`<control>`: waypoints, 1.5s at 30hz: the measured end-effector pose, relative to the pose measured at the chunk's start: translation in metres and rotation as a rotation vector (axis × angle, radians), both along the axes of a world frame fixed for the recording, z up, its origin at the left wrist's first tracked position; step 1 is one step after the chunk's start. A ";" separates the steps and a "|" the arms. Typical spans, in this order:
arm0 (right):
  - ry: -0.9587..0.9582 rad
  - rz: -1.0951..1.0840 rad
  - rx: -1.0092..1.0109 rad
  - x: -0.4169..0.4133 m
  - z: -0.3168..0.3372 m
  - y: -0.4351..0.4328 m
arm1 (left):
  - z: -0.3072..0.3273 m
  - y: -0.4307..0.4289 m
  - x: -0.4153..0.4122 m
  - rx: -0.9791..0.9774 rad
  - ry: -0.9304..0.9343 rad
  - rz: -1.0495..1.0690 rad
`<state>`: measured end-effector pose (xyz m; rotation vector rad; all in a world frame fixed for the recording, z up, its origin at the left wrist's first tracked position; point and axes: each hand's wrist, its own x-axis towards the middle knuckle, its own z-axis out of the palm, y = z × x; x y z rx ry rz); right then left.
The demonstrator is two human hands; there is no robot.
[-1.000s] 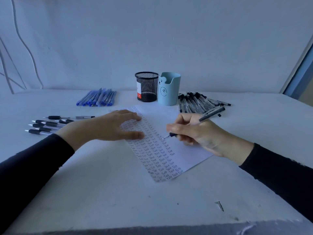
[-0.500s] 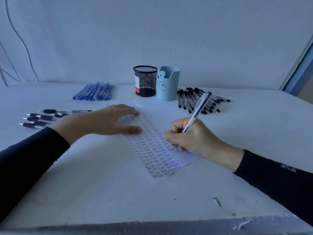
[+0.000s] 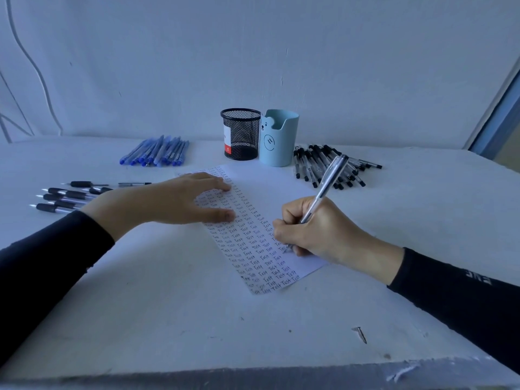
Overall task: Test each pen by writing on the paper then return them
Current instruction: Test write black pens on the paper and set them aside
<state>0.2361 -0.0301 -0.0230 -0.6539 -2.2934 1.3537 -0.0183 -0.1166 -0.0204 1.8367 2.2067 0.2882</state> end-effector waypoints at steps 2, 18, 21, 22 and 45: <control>-0.020 0.004 0.003 0.000 0.001 -0.001 | 0.000 0.000 0.000 0.002 0.001 -0.004; -0.024 -0.007 0.041 0.001 0.004 0.000 | 0.000 0.001 -0.001 -0.019 0.012 -0.003; -0.024 -0.001 0.027 0.001 0.004 0.001 | 0.000 0.001 -0.001 -0.012 0.009 -0.006; -0.019 -0.007 0.011 0.001 0.003 0.001 | 0.000 0.000 -0.001 -0.009 0.010 -0.004; 0.031 -0.001 -0.146 -0.005 0.014 0.022 | 0.003 -0.001 0.003 -0.028 0.012 0.003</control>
